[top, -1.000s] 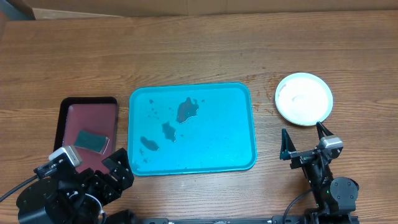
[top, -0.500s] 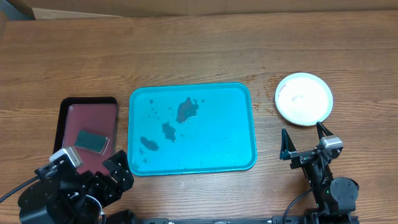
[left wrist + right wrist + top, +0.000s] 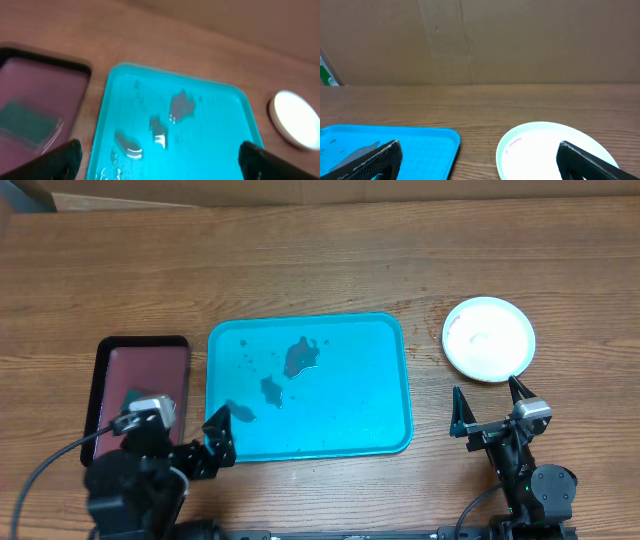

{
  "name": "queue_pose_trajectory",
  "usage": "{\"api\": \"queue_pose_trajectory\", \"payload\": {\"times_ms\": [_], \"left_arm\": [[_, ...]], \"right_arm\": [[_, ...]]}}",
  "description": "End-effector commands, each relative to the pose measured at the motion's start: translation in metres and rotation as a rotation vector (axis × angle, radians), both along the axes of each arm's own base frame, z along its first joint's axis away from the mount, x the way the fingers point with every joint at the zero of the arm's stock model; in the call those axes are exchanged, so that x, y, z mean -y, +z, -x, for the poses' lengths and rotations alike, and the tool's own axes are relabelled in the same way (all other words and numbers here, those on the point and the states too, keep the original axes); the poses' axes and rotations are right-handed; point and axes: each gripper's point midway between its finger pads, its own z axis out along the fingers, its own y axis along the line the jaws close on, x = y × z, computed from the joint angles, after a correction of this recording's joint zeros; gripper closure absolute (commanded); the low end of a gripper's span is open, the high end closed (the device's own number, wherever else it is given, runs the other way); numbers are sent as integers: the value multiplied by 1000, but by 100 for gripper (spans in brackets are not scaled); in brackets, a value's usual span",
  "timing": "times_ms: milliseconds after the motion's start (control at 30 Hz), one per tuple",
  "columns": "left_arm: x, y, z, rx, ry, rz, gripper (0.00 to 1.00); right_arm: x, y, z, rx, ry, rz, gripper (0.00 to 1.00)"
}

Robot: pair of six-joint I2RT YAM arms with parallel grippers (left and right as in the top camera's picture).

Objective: Clean dirty plates on tray and stack at the side

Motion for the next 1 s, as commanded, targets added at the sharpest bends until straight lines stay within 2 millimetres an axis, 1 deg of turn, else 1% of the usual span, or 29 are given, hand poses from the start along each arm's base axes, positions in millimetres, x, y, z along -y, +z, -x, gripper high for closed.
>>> {"api": "queue_pose_trajectory", "payload": {"times_ms": [0,67,100,267,533,767,833,900,967], "left_arm": [[3,-25,-13,81,-38,-49,0],[4,-36,-24,153,-46,-57,0],[4,-46,-32,212,-50,-64,0],[-1,-65,-43,325,-21,-86,0],[-19,-67,-53,489,98,-122,0],[-37,-68,-53,497,211,-149,0],[-43,-72,-52,479,241,-159,0],[-47,-82,-51,435,262,-170,0],[-46,-83,-51,431,246,-198,0]], "right_arm": [[3,-2,-1,3,-17,4,0],[3,-2,-1,3,-18,3,0],[3,-2,-1,4,-18,3,0],[3,-2,-1,3,-17,4,0],[3,-2,-1,4,-18,3,0],[3,-2,-1,3,-18,3,0],[3,-2,-1,4,-17,4,0],[3,-2,-1,3,-18,3,0],[3,-2,-1,3,-18,3,0]]}}
